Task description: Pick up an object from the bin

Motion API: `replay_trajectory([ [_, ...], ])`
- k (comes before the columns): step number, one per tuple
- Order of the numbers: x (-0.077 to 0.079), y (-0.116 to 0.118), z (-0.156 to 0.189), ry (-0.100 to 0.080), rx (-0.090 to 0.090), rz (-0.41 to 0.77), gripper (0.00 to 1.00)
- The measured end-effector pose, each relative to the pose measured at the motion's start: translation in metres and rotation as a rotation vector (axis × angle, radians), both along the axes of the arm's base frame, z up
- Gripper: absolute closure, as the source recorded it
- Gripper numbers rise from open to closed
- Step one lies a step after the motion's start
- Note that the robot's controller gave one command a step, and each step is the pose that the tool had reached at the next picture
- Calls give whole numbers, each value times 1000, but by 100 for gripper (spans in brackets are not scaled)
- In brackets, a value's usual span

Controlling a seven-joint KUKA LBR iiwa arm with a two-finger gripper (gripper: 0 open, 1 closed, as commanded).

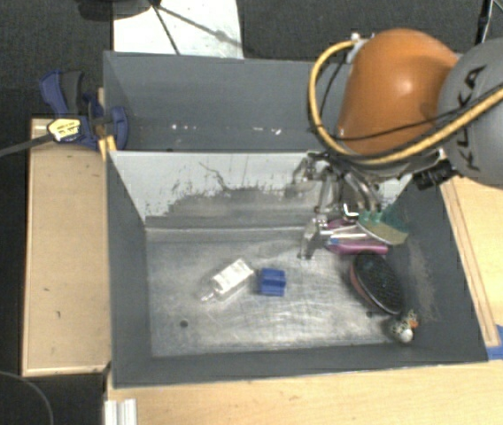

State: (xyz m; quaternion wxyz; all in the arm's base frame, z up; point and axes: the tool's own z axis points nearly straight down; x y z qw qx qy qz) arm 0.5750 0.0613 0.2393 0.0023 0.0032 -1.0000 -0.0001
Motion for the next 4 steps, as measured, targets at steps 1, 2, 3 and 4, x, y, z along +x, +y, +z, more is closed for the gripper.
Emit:
replay_trajectory([
  [1, -23, 5, -106, 1, -1, -237, 0],
  [2, -10, 35, -158, -1, 0, -200, 0],
  [3, -10, 34, -155, -5, 0, -205, 100],
  [4, -10, 35, -71, -14, 3, -203, 100],
])
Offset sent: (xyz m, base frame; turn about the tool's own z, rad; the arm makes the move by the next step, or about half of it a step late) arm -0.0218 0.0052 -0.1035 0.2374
